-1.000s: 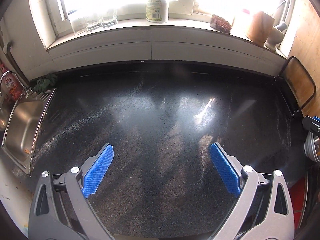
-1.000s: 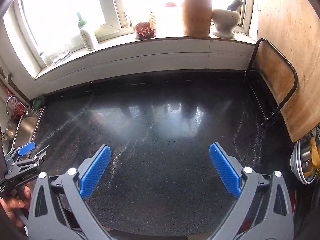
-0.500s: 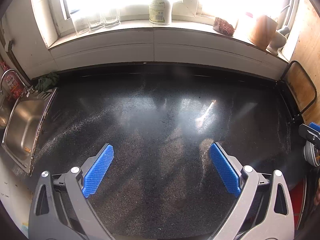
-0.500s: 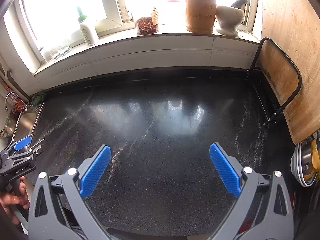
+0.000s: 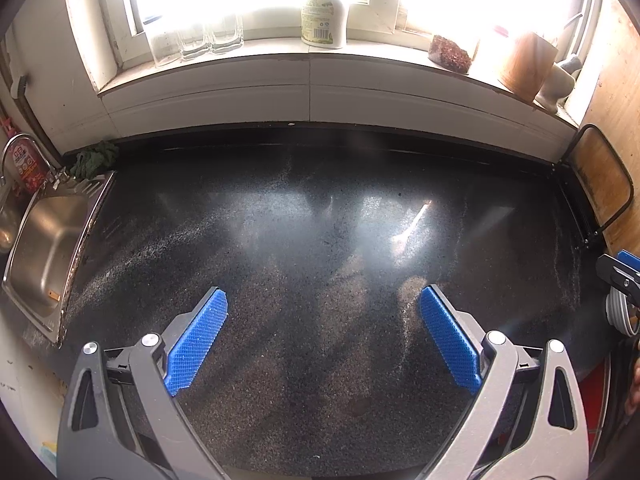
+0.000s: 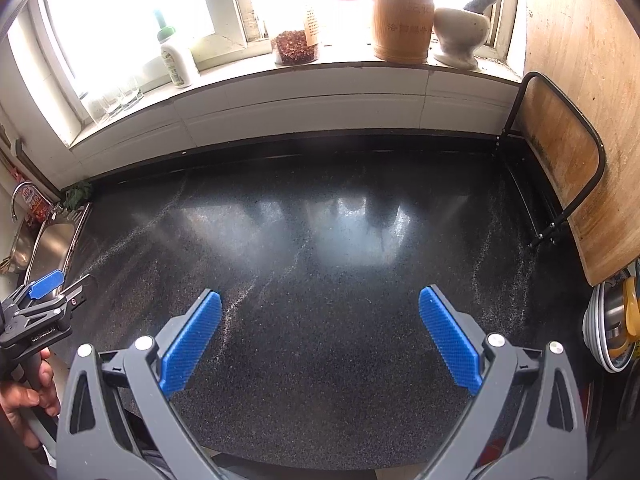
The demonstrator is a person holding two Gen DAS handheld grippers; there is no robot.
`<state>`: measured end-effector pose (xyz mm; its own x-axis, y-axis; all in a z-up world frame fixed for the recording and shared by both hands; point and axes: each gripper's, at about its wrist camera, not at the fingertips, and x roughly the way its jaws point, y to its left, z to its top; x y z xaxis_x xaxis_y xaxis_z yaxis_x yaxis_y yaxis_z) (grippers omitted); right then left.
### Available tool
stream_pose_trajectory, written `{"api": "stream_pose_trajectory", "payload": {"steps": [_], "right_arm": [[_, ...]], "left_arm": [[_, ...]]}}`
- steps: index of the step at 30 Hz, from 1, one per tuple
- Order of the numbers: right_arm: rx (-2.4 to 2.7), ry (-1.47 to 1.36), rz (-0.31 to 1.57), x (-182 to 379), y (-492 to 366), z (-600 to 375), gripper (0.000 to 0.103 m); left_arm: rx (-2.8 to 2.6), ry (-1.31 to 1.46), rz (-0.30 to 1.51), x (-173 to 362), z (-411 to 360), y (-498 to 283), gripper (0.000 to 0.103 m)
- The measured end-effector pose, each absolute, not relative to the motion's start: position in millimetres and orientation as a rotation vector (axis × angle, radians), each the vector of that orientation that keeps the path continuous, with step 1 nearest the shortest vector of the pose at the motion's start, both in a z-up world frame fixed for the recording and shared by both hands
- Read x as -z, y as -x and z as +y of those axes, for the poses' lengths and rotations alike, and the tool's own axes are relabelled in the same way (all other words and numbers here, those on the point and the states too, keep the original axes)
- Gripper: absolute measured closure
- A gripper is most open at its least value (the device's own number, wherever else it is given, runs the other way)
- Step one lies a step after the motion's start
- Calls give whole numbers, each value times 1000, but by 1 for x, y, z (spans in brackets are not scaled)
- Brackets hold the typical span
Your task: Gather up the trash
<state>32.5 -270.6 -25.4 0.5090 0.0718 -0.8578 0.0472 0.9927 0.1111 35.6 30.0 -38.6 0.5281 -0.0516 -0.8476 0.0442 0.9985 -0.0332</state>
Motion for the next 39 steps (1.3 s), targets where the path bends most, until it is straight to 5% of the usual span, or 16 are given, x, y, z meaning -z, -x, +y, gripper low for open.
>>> {"api": "stream_pose_trajectory", "payload": {"steps": [39], "right_arm": [[-22,-129,1044,27,-29,-270,7]], "left_arm": [[68,-4,1019,37,30,-33,9]]}}
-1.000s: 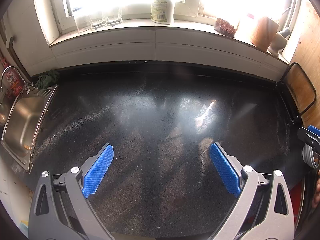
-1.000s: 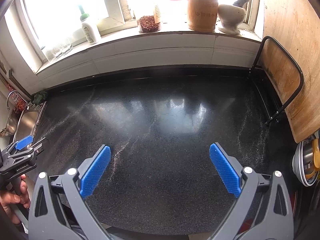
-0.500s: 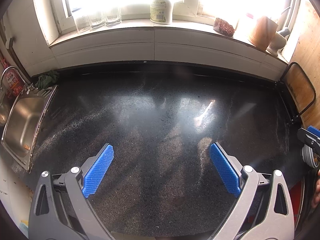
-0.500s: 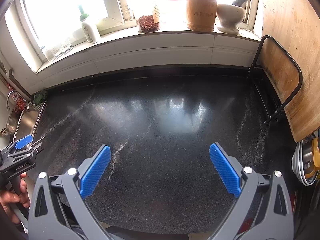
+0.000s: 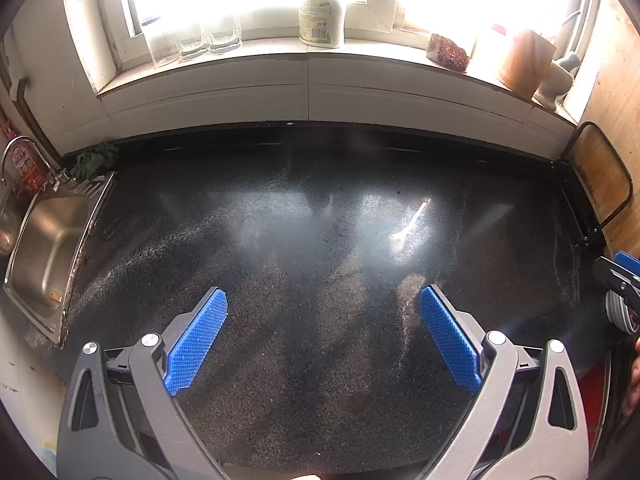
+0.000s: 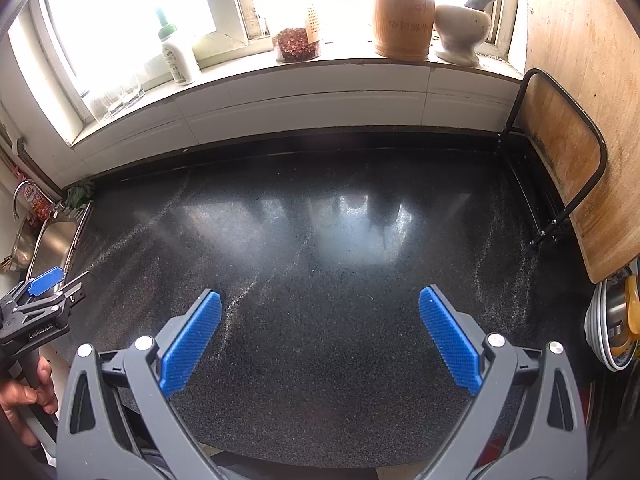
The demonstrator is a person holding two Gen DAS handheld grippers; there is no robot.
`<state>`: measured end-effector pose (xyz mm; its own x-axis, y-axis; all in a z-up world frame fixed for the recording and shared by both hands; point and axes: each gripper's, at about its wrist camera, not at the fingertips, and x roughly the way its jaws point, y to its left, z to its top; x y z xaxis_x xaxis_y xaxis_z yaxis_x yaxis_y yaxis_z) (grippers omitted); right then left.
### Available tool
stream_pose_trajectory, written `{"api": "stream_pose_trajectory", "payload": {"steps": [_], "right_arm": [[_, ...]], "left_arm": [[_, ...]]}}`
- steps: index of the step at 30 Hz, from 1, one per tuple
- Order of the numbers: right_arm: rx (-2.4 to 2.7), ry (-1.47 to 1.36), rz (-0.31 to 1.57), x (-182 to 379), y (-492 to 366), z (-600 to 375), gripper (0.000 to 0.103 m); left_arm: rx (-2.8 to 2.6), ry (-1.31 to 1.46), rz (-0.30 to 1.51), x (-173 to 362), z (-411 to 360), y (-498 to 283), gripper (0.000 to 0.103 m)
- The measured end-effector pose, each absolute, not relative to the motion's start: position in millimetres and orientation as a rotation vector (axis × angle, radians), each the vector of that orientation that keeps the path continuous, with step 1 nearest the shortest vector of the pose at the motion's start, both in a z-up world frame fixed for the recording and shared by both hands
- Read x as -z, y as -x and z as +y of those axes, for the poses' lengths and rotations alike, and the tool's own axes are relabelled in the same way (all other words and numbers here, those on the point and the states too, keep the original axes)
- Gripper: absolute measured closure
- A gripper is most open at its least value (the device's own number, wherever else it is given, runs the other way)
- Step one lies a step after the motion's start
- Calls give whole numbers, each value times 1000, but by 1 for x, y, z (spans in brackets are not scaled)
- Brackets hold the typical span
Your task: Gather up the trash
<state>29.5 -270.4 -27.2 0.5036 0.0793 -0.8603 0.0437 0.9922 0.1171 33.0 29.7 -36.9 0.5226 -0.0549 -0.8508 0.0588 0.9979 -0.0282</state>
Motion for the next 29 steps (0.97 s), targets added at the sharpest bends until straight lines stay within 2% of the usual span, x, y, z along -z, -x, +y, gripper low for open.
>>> {"api": "stream_pose_trajectory", "payload": {"steps": [29], "right_arm": [[-12,-144,1075,43,-32,-268,7]], "left_arm": [[76,-9,1043,51,32,-41,8]]}}
